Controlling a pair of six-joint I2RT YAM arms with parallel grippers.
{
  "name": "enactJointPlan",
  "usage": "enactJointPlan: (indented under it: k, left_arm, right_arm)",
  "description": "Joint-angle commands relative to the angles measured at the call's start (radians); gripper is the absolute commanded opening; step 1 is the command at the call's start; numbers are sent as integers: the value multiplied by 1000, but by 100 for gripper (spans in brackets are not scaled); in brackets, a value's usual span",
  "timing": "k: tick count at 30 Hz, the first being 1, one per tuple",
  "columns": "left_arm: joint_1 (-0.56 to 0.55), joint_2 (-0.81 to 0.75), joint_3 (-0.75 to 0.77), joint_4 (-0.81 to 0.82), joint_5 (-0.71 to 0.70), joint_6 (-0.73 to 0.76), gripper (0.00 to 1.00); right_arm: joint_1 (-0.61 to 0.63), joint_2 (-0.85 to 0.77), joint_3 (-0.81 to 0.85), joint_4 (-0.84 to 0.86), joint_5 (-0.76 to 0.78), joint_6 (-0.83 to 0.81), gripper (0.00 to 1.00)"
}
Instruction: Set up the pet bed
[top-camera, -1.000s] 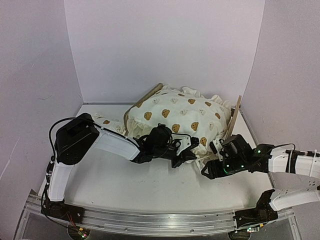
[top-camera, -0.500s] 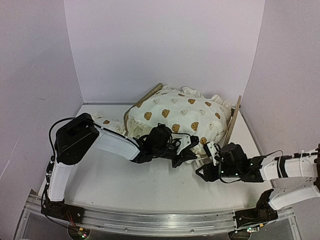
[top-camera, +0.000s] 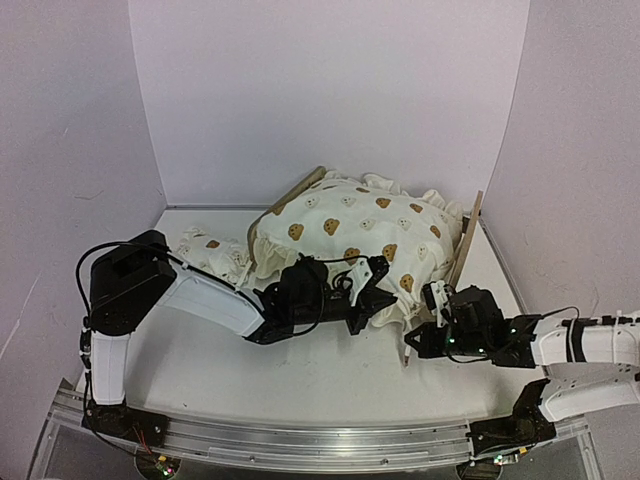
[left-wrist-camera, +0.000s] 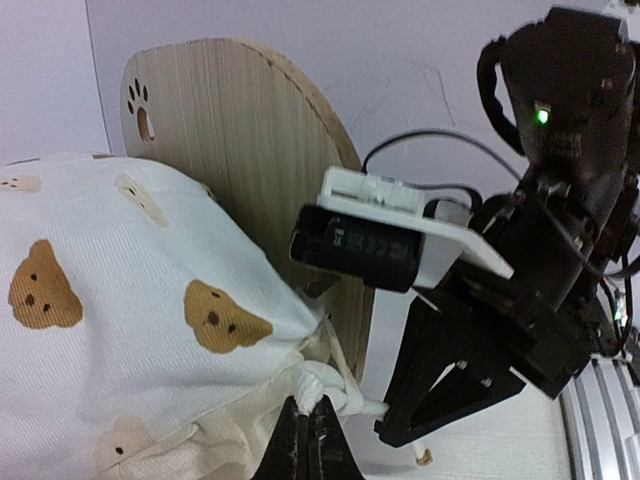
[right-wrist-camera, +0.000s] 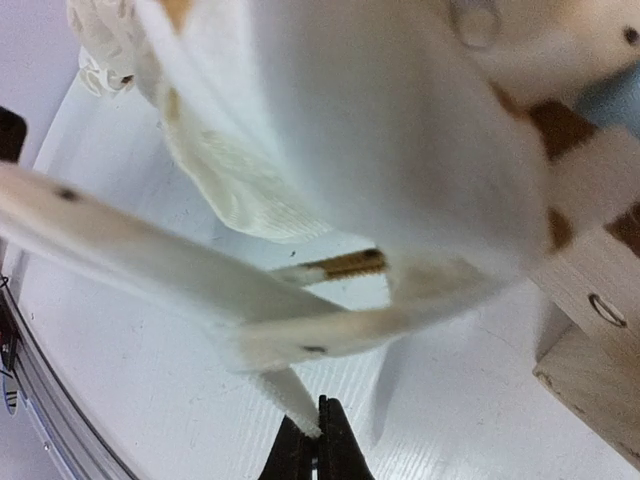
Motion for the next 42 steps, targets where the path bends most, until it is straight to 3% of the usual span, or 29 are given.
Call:
enactJointPlan:
  k: [1, 5, 10, 11, 17, 21, 25, 27, 29, 31, 34, 37, 42]
  left_arm:
    - [5, -44, 4, 348, -72, -153, 0]
    - [-16, -38, 13, 462, -78, -135, 0]
    - [-19, -47, -6, 521, -384, -173, 0]
    - [-19, -52, -18, 521, -391, -184, 0]
    - [-35, -76, -215, 517, -215, -290, 0]
    - [-50, -75, -350, 492, -154, -303, 0]
    - [-51, -70, -364, 345, -51, -245, 1]
    - [-51, -102, -320, 192, -4, -213, 13]
    - [-51, -153, -209, -40, 1, -195, 38]
    - [-51, -178, -99, -225, -9, -206, 53]
    - [-50, -197, -68, -250, 10, -167, 63]
    - [-50, -170, -47, -241, -14, 24, 62]
    - [-46, -67, 23, -161, -54, 339, 43]
  right_arm:
    - [2, 1, -20, -108, 40, 77, 0]
    - [2, 73, 11, -152, 89, 97, 0]
    - [1, 85, 8, -195, 176, 167, 0]
    - [2, 77, 9, -201, 191, 168, 0]
    - [2, -22, 37, -199, 187, 14, 0]
    - [2, -97, 46, -185, 83, -129, 0]
    - [2, -105, 62, -176, 47, -222, 0]
    - [2, -90, 78, -191, 23, -250, 0]
    - [2, -80, 91, -208, 16, -271, 0]
    - [2, -85, 87, -212, 13, -276, 0]
    - [2, -95, 79, -208, 15, -274, 0]
    - [1, -110, 71, -195, 5, -276, 0]
    - [2, -151, 53, -190, 14, -280, 0]
